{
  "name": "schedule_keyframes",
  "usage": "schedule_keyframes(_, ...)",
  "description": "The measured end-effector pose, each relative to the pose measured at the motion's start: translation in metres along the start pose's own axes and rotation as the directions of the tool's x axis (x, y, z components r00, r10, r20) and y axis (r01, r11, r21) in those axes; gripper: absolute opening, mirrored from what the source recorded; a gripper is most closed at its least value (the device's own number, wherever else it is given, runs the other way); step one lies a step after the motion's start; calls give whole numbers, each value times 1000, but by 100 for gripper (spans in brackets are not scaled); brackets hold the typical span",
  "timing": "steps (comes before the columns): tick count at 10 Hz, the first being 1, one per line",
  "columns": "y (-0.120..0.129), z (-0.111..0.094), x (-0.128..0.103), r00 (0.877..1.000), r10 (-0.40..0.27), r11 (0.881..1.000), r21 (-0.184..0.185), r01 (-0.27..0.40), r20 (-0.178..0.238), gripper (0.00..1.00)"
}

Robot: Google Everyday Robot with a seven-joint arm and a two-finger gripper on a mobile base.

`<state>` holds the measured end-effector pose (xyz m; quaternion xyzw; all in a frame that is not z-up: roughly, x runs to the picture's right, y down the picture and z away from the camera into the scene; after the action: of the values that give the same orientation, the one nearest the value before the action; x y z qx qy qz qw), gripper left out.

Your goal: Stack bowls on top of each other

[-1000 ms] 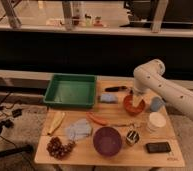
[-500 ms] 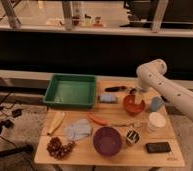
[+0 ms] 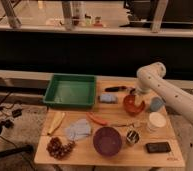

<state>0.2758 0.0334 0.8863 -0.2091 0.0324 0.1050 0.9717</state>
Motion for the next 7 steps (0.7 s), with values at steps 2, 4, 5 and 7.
schedule_keyframes(2,-1,7,-5,1000,-12,1000,-16,12,12,80)
schedule_keyframes(4,-1,12,-4,1000,-21,999,-29,21,14,80)
schedule_keyframes(5,-1,15,-6,999,-29,999,-41,29,17,80)
schedule_keyframes(7,-1,21,-10,999,-40,997,-61,41,18,80)
